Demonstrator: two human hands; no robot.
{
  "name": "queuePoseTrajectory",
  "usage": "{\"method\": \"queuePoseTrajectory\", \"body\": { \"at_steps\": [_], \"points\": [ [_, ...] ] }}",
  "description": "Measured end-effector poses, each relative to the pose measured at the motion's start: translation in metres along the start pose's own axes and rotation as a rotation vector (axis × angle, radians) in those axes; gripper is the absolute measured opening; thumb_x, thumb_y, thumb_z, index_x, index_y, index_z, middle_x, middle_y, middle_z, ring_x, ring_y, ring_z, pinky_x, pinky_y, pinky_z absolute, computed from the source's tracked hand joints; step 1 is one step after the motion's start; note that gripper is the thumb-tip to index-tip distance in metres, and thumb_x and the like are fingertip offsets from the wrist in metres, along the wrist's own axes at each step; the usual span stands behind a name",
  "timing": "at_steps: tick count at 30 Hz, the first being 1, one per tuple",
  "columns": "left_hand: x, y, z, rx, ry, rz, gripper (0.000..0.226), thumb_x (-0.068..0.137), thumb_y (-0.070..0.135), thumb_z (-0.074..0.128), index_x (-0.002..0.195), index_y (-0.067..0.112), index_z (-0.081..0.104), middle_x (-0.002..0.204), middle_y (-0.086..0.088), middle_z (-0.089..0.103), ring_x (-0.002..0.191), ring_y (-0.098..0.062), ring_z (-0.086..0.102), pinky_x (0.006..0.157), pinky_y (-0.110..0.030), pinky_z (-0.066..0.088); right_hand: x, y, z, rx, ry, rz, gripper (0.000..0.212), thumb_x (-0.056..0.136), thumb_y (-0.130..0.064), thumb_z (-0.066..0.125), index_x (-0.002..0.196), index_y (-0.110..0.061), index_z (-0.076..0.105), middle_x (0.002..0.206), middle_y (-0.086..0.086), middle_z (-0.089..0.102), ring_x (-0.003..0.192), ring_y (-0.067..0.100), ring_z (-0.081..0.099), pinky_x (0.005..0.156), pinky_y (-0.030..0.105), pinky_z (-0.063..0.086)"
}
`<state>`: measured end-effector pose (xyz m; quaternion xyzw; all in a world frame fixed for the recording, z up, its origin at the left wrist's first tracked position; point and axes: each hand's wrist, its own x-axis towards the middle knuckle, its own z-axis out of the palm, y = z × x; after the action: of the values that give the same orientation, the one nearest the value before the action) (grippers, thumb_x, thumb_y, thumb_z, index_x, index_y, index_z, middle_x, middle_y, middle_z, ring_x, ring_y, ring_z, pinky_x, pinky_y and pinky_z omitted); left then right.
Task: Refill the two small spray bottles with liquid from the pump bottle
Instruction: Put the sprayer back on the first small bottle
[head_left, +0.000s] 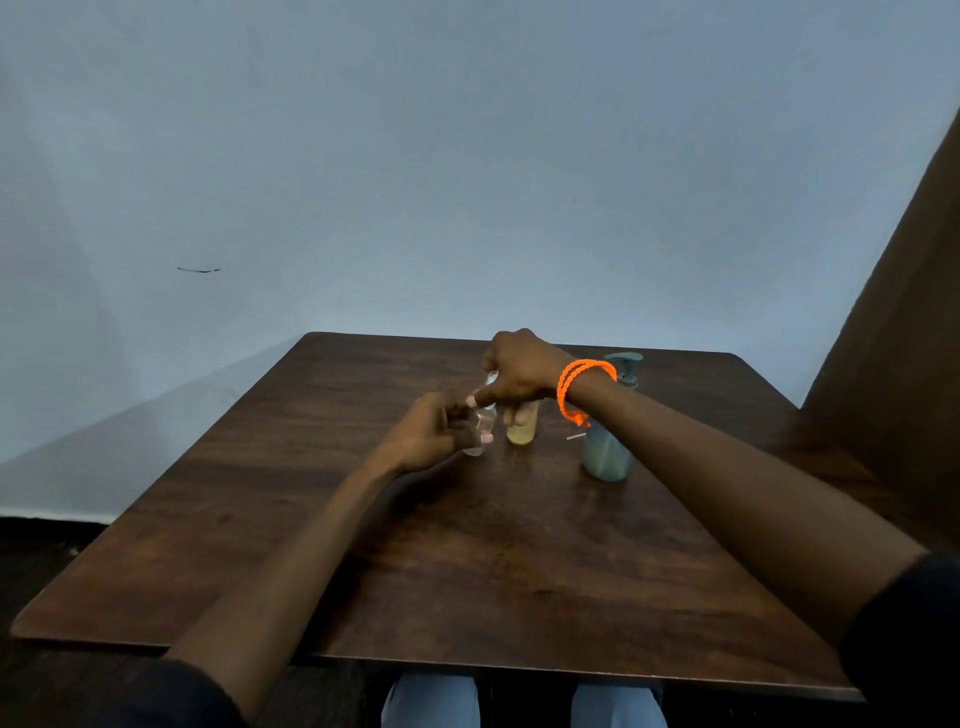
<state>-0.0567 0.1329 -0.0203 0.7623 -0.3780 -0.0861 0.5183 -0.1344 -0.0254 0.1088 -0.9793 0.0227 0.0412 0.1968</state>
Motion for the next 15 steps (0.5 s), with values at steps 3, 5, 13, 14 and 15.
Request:
{"method": "queuePoseTrajectory", "body": {
  "at_steps": [3,5,13,14,15],
  "points": [
    [0.0,-0.006,-0.001,-0.05,-0.06,-0.005,0.031,0.089,0.01,0.083,0.119,0.009,0.075,0.118,-0.016,0.079,0.114,-0.029,0.076,0.1,-0.049,0.062,-0.006,-0.002,-0.012,-0.043,0.078,-0.074,0.017,0.078,-0.006,0.081,0.091,-0.017,0.08,0.074,0.002,0.075,0.06,0.008,0.072,0.058,0.018,0.051],
    [0.0,-0.008,0.0,-0.08,-0.06,-0.043,0.036,0.093,-0.003,0.078,0.124,0.016,0.073,0.121,-0.009,0.079,0.117,-0.022,0.075,0.103,-0.041,0.061,-0.013,-0.003,-0.032,-0.07,0.165,-0.126,0.023,0.074,-0.002,0.079,0.086,-0.022,0.08,0.079,0.003,0.075,0.057,0.001,0.062,0.06,0.018,0.046],
    [0.011,-0.007,-0.003,-0.066,0.27,-0.142,0.028,0.095,0.012,0.081,0.121,0.014,0.074,0.109,-0.003,0.078,0.106,-0.02,0.074,0.085,-0.027,0.059,-0.087,0.043,0.034,0.009,0.375,-0.034,0.016,0.073,-0.016,0.08,0.074,-0.02,0.065,0.074,-0.006,0.067,0.071,0.014,0.062,0.061,0.027,0.046],
    [0.011,-0.008,-0.002,-0.1,0.321,-0.17,0.029,0.095,0.01,0.081,0.122,0.013,0.075,0.109,-0.005,0.077,0.105,-0.021,0.075,0.081,-0.025,0.06,-0.096,0.054,0.05,0.056,0.384,-0.012,0.014,0.074,-0.015,0.079,0.075,-0.017,0.065,0.074,-0.004,0.068,0.072,0.014,0.063,0.063,0.029,0.049],
    [0.011,-0.007,-0.001,-0.131,0.356,-0.187,0.029,0.094,0.007,0.08,0.123,0.011,0.075,0.108,-0.006,0.077,0.102,-0.021,0.075,0.075,-0.021,0.06,-0.101,0.063,0.064,0.075,0.368,-0.002,0.012,0.076,-0.013,0.077,0.077,-0.015,0.066,0.075,-0.003,0.068,0.073,0.015,0.064,0.065,0.032,0.05]
  ]
}}
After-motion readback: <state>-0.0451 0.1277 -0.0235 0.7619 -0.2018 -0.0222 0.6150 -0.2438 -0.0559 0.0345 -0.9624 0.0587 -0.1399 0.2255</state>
